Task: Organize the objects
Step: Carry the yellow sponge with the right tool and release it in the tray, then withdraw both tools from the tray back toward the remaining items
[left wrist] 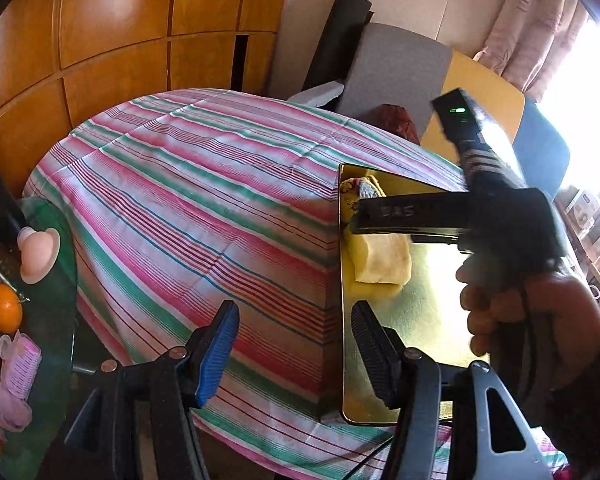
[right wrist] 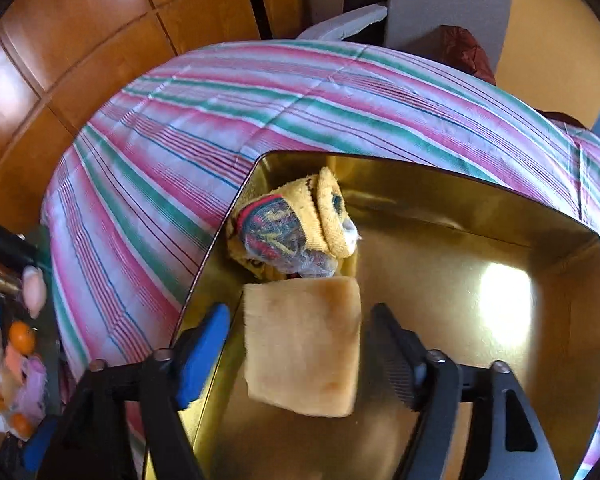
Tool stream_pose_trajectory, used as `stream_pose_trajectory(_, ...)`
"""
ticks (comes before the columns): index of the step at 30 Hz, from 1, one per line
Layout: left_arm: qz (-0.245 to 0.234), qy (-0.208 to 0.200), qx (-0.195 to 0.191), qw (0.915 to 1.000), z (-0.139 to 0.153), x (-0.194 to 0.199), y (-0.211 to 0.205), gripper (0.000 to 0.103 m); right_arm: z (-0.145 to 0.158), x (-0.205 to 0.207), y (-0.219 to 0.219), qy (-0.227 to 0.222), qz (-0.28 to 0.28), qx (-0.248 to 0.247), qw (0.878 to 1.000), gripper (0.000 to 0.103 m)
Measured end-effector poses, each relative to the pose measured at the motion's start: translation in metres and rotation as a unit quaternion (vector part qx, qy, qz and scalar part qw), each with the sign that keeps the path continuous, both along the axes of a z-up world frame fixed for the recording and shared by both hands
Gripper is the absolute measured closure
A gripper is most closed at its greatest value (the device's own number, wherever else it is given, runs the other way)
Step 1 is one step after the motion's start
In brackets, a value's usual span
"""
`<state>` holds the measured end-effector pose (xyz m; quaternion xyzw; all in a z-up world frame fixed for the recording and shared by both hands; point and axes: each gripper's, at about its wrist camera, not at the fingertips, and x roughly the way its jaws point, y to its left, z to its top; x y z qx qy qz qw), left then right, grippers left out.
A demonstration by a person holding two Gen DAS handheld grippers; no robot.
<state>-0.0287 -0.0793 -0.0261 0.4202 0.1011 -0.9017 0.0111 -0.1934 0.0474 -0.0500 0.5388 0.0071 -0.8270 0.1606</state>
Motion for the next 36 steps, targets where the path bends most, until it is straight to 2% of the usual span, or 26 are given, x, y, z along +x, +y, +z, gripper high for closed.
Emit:
stream_pose_trajectory(6,-0.003,0.005,-0.007,1.0,0.004,0.001,0.005,0.044,0.016,0.016,0.026,0.01,-0.016,-0.033,0.999,0.019)
stream_pose_trajectory(18,-0.038,0.019,-0.02,0.9989,0.017,0.011,0.031,0.044,0.049,0.084,0.103,0.057,-0.051,-0.035,0.996,0.014)
stream_pose_trajectory(26,-0.072,0.029,-0.037,0.9963,0.028,0.017,0.06,0.044,0.061,0.135,0.163,0.094,-0.069,-0.007,0.993,0.013)
stream_pose_trajectory(36,-0.111,0.041,-0.055,0.9915,0.039,0.019,0.095,0.044,0.063,0.171,0.257,0.11,-0.141,0.03,0.983,0.013)
